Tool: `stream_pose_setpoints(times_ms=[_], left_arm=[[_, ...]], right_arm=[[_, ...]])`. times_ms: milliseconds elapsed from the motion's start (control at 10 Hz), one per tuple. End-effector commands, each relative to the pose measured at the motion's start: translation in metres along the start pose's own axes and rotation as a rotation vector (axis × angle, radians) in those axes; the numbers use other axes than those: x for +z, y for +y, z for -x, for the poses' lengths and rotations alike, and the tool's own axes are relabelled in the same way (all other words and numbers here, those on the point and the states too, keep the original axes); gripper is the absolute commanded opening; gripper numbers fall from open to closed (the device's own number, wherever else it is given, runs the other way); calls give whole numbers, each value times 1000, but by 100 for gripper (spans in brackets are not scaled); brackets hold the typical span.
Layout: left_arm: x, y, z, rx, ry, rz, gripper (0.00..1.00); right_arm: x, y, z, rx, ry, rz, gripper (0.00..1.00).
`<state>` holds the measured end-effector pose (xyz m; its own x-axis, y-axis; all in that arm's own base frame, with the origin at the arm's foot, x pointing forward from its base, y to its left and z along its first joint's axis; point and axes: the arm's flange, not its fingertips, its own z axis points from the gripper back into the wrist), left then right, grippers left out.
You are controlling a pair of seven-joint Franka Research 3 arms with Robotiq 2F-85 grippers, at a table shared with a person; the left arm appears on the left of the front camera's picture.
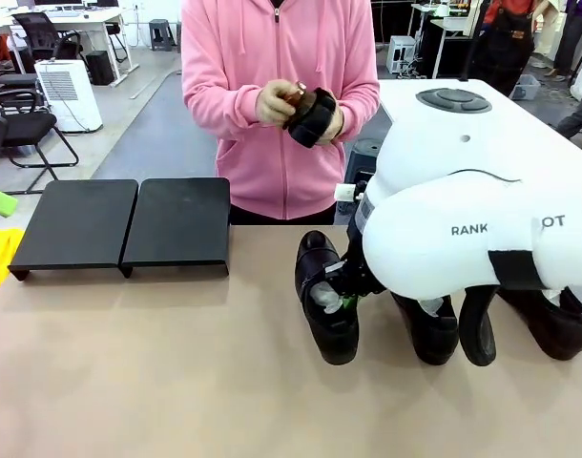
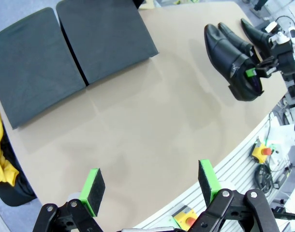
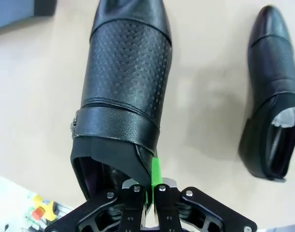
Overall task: Organize the shoes by placing them on the stand.
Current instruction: Pick up one Shoe and place it in the middle of the table.
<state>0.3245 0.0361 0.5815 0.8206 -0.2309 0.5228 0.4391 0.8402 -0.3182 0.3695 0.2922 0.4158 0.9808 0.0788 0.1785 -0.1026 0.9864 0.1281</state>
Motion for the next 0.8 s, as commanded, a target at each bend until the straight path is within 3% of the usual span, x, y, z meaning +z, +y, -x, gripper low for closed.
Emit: stream_pose_setpoints(times_ms=[0, 200, 300, 700], left_arm=[[2, 1, 0, -2, -8, 22, 100], [2, 1, 0, -2, -8, 22, 100], [2, 1, 0, -2, -8, 22, 100], [2, 1, 0, -2, -8, 22, 100]], right_arm=[[-5, 54, 16, -50, -43, 12, 0], [-29, 109, 32, -66, -85, -2, 0], [-44, 125, 30, -8, -61, -44, 0], [-85, 146, 19, -44, -44, -28, 0]])
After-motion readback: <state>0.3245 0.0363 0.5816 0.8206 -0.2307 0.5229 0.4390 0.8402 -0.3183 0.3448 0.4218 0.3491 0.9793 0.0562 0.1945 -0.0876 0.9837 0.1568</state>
